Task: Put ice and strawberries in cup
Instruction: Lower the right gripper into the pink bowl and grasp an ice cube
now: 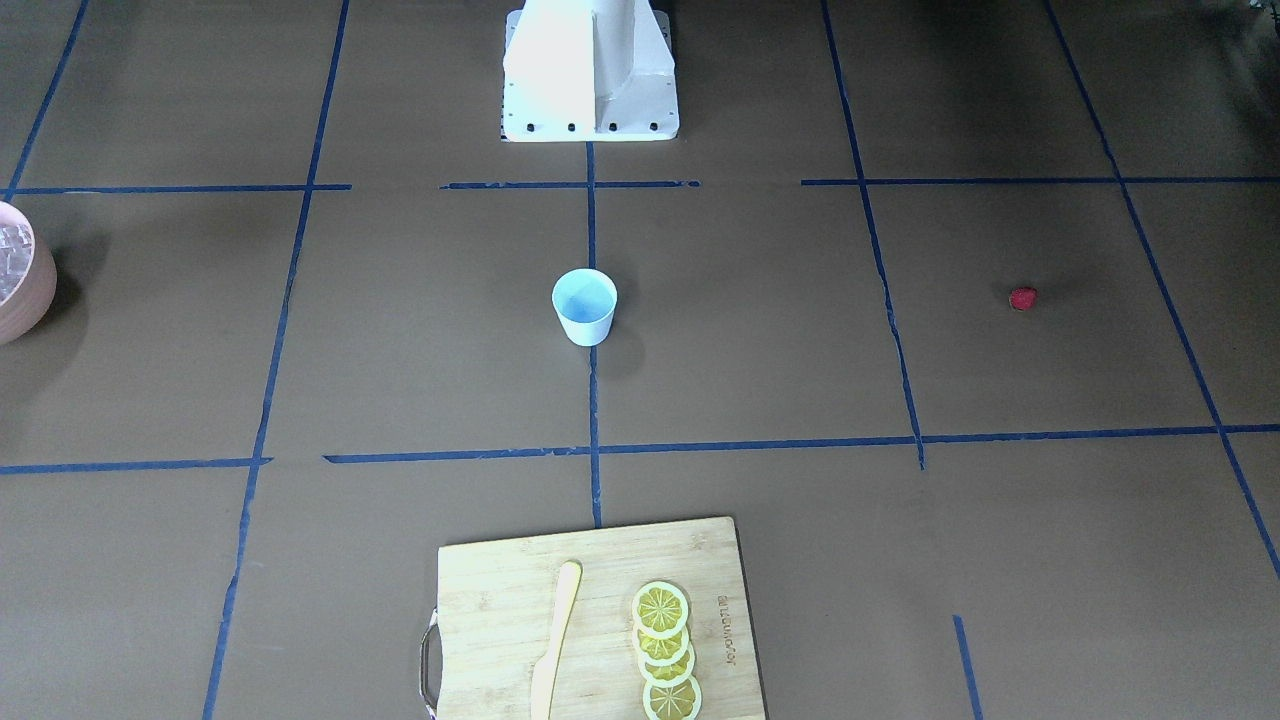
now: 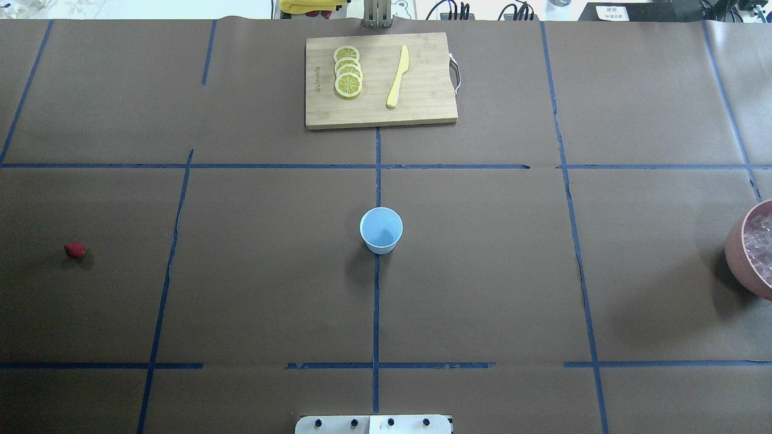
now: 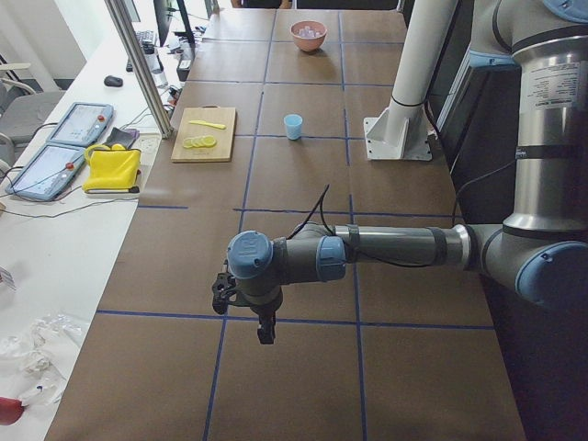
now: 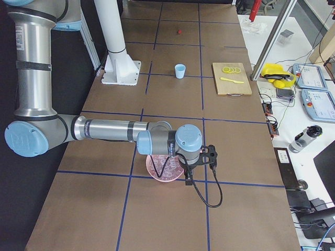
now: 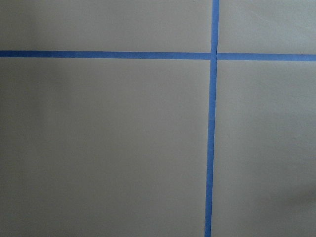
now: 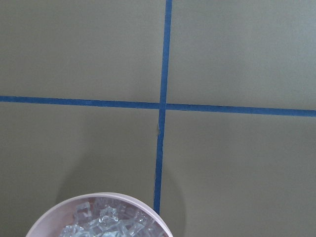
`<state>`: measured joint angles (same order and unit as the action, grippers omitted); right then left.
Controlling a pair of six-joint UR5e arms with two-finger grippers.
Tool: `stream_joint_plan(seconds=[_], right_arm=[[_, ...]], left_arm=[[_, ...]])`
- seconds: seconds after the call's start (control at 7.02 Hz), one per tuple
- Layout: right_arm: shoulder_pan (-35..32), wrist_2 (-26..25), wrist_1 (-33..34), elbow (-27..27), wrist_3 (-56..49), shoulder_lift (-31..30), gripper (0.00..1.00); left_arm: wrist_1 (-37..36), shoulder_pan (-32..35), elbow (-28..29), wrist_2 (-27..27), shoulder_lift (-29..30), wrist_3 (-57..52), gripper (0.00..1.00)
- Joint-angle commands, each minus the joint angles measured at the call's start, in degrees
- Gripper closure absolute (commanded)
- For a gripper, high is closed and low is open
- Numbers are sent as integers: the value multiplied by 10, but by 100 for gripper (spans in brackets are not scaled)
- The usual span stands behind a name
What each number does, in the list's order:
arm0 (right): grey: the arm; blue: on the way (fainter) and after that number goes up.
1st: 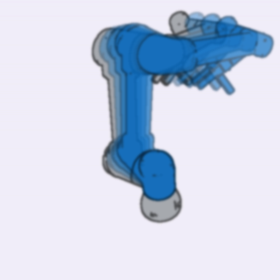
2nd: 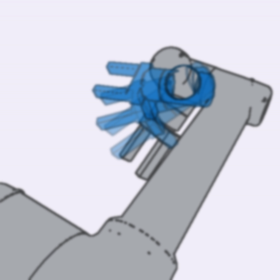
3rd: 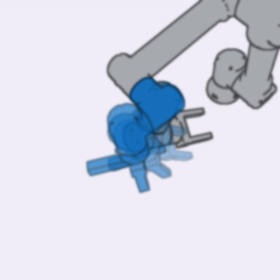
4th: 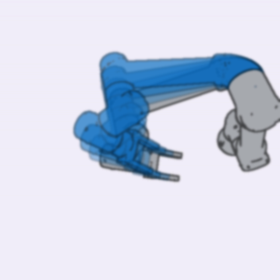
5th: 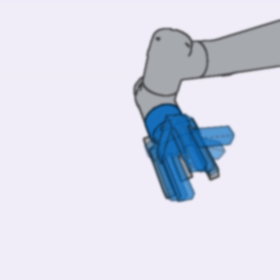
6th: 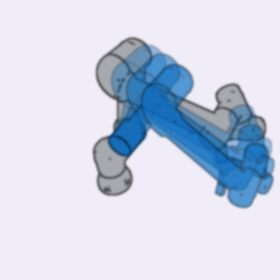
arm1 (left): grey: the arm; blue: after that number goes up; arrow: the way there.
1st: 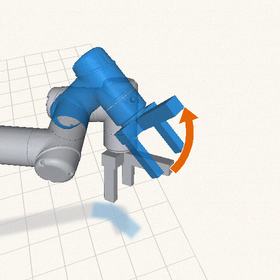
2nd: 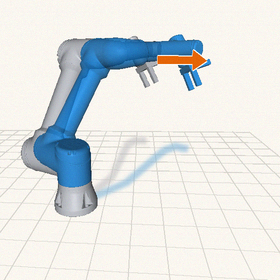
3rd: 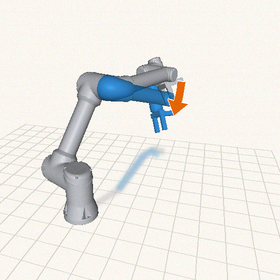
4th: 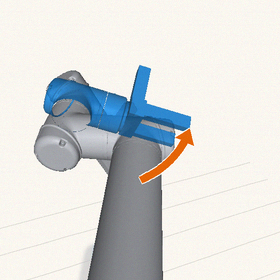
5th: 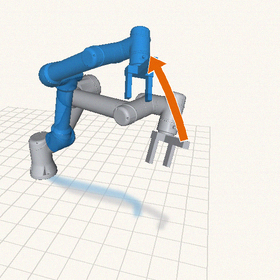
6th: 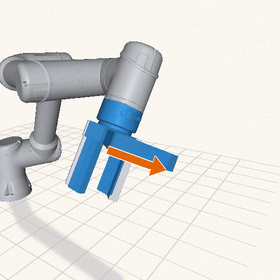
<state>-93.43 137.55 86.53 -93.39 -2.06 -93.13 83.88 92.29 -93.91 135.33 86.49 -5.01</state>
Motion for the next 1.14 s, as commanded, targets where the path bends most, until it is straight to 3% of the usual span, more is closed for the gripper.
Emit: stream_joint_plan(seconds=[0.0, 0.57, 0.71, 1.0], right_arm=[[1, -3, -3, 4, 0, -3, 1], [7, 0, -9, -9, 2, 3, 1], [7, 12, -7, -1, 53, 20, 1], [21, 44, -67, 5, 65, 15, 1]], left_arm=[[1, 0, 0, 5, 0, 0, 0], [1, -3, -33, 5, 2, 8, 0], [1, -4, -37, 5, 2, 8, 0], [2, -4, -43, 5, 2, 8, 0]])
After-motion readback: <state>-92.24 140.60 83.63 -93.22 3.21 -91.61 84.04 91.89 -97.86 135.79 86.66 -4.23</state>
